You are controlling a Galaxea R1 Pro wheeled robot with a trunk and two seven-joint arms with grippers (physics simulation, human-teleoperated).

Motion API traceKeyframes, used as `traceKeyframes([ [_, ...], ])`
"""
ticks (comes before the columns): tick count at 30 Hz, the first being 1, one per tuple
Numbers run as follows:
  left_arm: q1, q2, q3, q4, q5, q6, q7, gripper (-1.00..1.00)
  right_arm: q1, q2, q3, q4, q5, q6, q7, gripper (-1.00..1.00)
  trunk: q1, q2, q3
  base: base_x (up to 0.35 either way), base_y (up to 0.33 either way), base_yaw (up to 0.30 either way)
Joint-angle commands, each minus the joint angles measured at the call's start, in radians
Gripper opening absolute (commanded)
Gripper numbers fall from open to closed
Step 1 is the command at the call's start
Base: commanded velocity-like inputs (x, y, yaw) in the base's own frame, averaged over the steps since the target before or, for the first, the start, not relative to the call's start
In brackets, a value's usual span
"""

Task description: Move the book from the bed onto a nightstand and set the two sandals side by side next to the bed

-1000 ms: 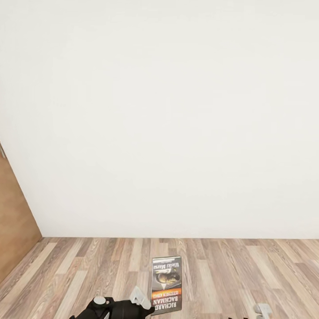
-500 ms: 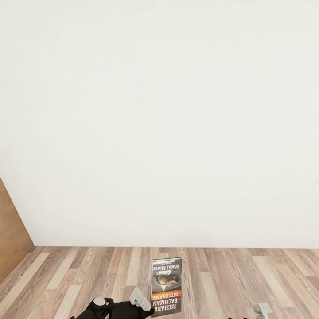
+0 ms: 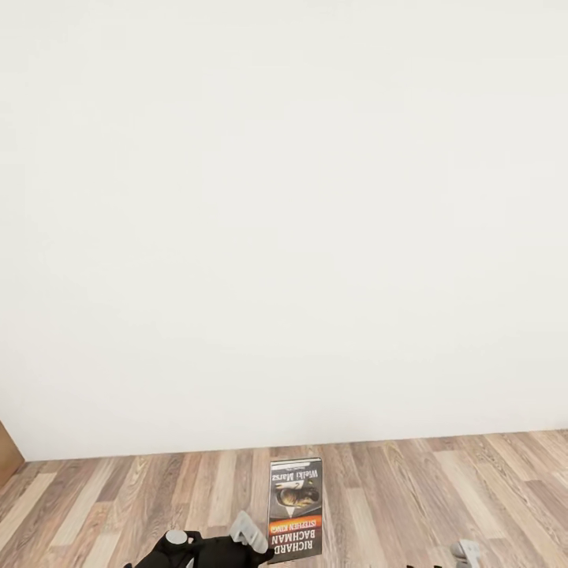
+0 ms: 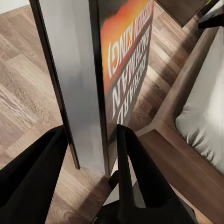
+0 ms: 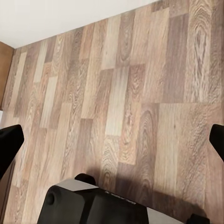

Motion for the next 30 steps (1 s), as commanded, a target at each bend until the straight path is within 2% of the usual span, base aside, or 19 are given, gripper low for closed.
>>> traceKeyframes([
  [1, 0.000, 0.000, -0.001, 0.000, 0.005, 0.006, -0.002, -1.00, 0.000, -0.001, 0.004, 0.000, -0.010, 0.009, 0.002, 1.00, 0.001, -0.001, 0.000, 0.272, 0.000, -0.044],
  [30, 0.000, 0.000, -0.003, 0.000, 0.005, 0.005, -0.002, -1.00, 0.000, -0.001, 0.004, 0.000, -0.010, 0.009, 0.002, 1.00, 0.001, -0.001, -0.001, 0.312, 0.000, -0.003],
])
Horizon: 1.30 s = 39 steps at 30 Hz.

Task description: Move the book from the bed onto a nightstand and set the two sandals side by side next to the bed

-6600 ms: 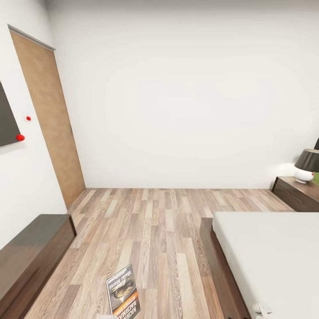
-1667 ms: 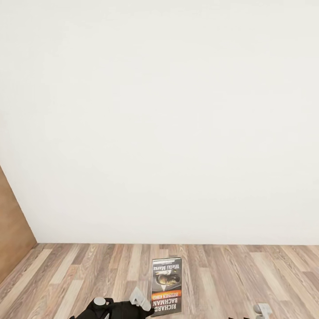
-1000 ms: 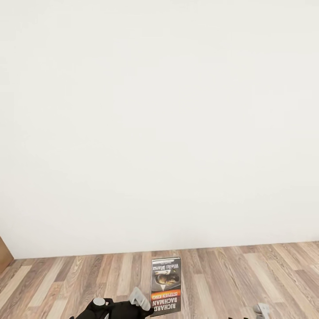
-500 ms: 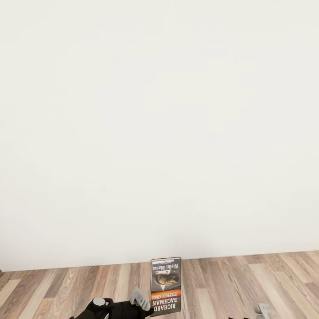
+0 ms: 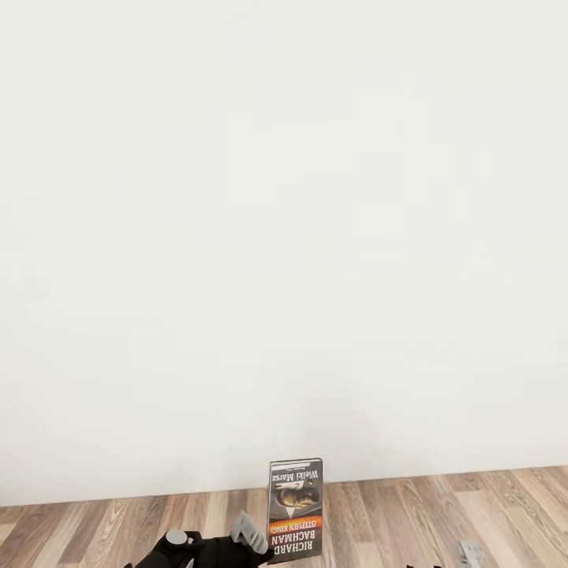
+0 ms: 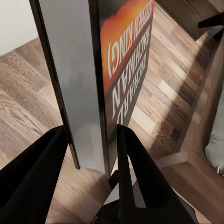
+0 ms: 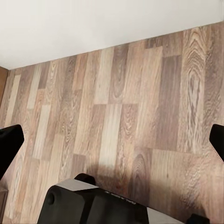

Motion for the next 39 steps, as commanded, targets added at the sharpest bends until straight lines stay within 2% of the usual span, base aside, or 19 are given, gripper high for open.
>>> traceKeyframes([
  [1, 0.000, 0.000, -0.002, -0.001, 0.007, 0.006, -0.002, -1.00, 0.000, -0.001, 0.004, 0.000, -0.010, 0.009, 0.002, 1.00, 0.001, -0.001, 0.000, 0.298, 0.000, 0.000],
  [19, 0.000, 0.000, -0.002, -0.001, 0.006, 0.005, -0.002, -1.00, 0.000, -0.001, 0.004, 0.000, -0.010, 0.009, 0.003, 1.00, 0.001, -0.001, 0.000, 0.276, 0.000, -0.006],
  [39, 0.000, 0.000, -0.002, -0.001, 0.007, 0.006, -0.002, -1.00, 0.000, -0.001, 0.004, 0.000, -0.010, 0.009, 0.003, 1.00, 0.001, -0.001, 0.000, 0.011, 0.000, -0.260],
])
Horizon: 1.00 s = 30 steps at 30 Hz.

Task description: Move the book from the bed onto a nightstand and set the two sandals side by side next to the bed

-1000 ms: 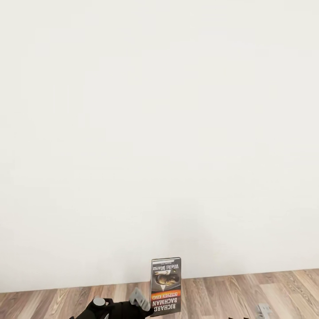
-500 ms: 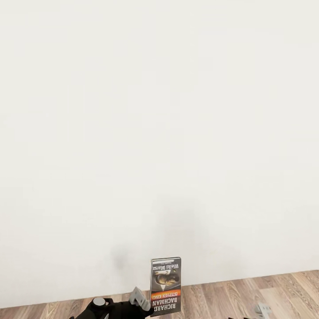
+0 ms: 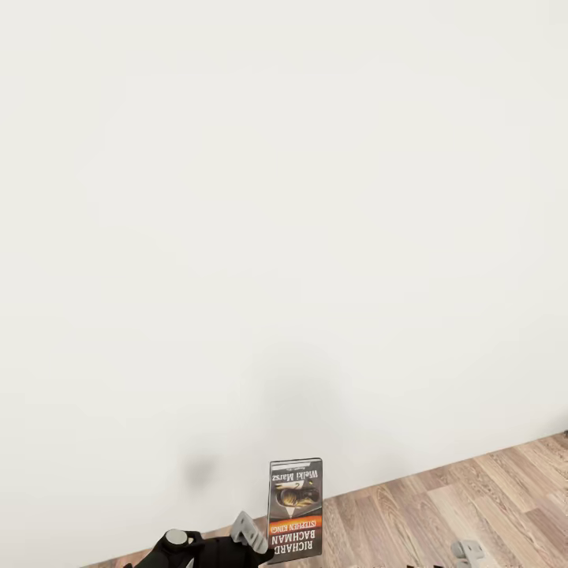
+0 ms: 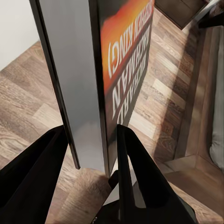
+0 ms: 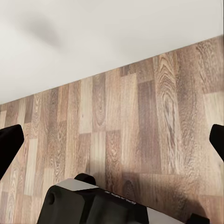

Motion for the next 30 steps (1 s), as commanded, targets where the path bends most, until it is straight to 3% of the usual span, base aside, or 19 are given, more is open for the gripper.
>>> traceKeyframes([
  [1, 0.000, 0.000, -0.002, -0.001, 0.006, 0.006, -0.002, -1.00, 0.000, 0.000, 0.004, 0.000, -0.010, 0.009, 0.003, 1.00, 0.000, -0.001, 0.000, 0.145, 0.000, -0.279],
  [13, 0.000, 0.000, -0.001, -0.001, 0.006, 0.006, -0.002, -1.00, 0.000, 0.000, 0.004, 0.000, -0.010, 0.009, 0.002, 1.00, 0.000, -0.001, 0.000, 0.280, 0.000, -0.064],
  [22, 0.000, 0.002, 0.000, -0.001, 0.006, 0.006, -0.002, -1.00, 0.000, -0.001, 0.004, 0.000, -0.010, 0.009, 0.003, 1.00, 0.000, -0.001, -0.001, 0.032, 0.000, -0.014],
  [30, 0.000, 0.001, -0.002, -0.001, 0.006, 0.006, -0.002, -1.00, 0.000, 0.000, 0.004, 0.000, -0.010, 0.009, 0.003, 1.00, 0.000, -0.001, -0.004, 0.001, 0.000, -0.225],
])
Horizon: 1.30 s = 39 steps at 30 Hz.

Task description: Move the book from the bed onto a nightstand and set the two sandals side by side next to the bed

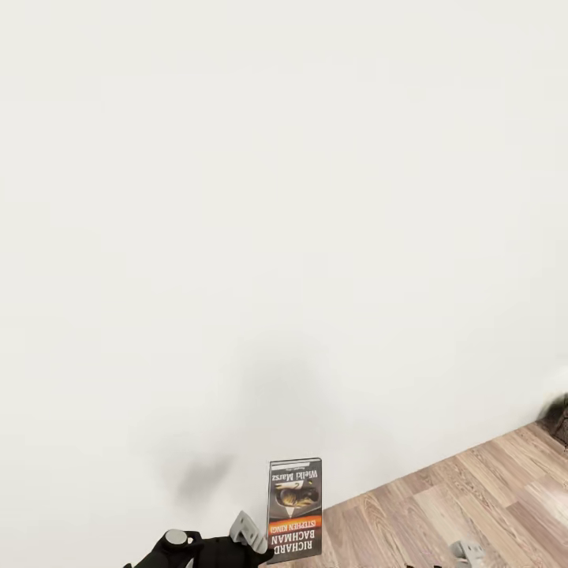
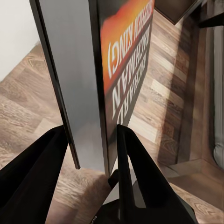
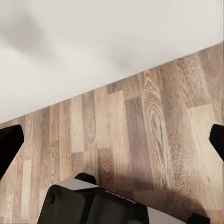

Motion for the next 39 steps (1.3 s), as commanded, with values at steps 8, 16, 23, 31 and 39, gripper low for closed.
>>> traceKeyframes([
  [8, 0.000, 0.001, -0.002, -0.001, 0.005, 0.005, -0.002, -1.00, 0.000, -0.001, 0.004, 0.000, -0.010, 0.009, 0.002, 1.00, 0.000, -0.001, -0.004, 0.000, 0.000, -0.258],
  [16, 0.000, 0.001, -0.002, -0.001, 0.005, 0.005, -0.002, -1.00, 0.000, -0.001, 0.004, 0.000, -0.010, 0.009, 0.002, 1.00, 0.000, -0.001, -0.008, 0.000, 0.000, -0.259],
  [23, 0.000, 0.001, -0.002, -0.001, 0.005, 0.005, -0.002, -1.00, 0.000, -0.001, 0.004, 0.000, -0.010, 0.009, 0.002, 1.00, 0.000, -0.001, -0.012, 0.029, 0.000, -0.258],
  [31, 0.000, 0.001, -0.002, -0.001, 0.005, 0.006, -0.002, -1.00, 0.000, -0.001, 0.004, 0.000, -0.010, 0.009, 0.002, 1.00, 0.000, -0.001, -0.014, 0.287, 0.000, -0.117],
  [39, 0.000, 0.001, -0.002, -0.001, 0.005, 0.006, -0.002, -1.00, 0.000, -0.001, 0.004, 0.000, -0.010, 0.009, 0.001, 1.00, 0.000, -0.001, -0.014, 0.318, 0.000, -0.006],
])
